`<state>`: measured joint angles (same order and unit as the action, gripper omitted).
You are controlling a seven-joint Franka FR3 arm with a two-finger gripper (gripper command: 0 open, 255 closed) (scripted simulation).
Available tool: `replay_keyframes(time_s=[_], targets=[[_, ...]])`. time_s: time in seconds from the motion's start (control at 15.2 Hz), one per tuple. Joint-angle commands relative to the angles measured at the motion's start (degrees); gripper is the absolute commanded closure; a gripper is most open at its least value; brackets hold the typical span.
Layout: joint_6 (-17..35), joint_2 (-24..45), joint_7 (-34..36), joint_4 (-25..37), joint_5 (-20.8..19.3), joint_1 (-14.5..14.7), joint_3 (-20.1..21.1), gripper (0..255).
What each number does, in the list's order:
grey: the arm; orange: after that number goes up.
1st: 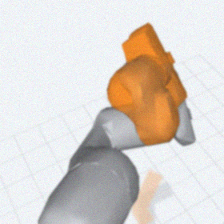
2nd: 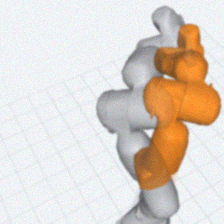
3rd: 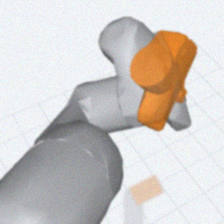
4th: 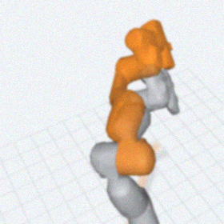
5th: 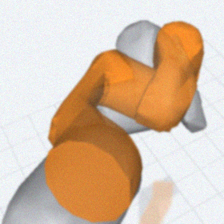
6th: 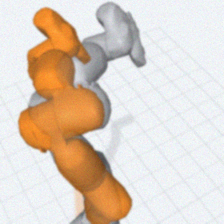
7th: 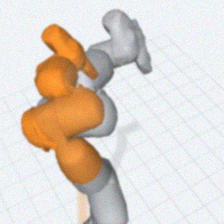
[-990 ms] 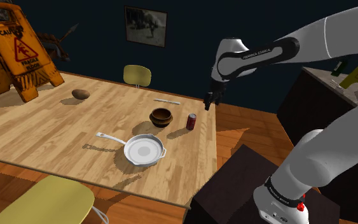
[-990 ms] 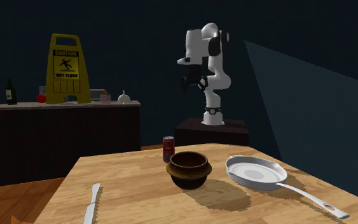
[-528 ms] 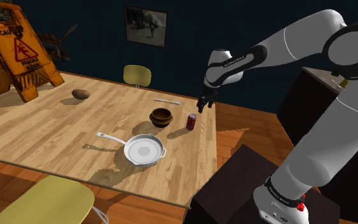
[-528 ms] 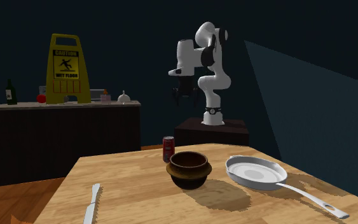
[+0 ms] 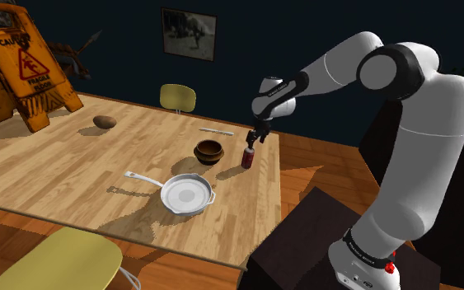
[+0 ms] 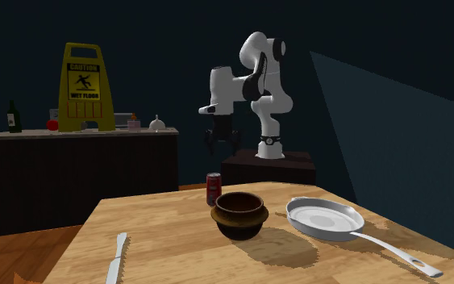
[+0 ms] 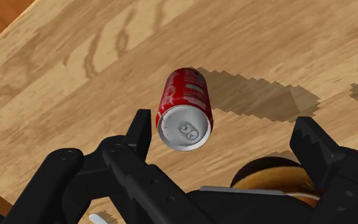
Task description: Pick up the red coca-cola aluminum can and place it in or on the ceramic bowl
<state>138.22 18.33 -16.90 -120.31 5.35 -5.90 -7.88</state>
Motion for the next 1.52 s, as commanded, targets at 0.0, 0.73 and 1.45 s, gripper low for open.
replay_keyframes(time_s=[0.0, 0.73, 1.45], targets=[[0.8, 4.8, -1.2, 4.1, 1.0, -0.8, 0.3, 0], [5.2, 16.9, -3.3, 11.8, 3.1, -2.6, 1.7, 0], [5.2, 16.9, -3.3, 11.8, 3.1, -2.6, 1.7, 255]])
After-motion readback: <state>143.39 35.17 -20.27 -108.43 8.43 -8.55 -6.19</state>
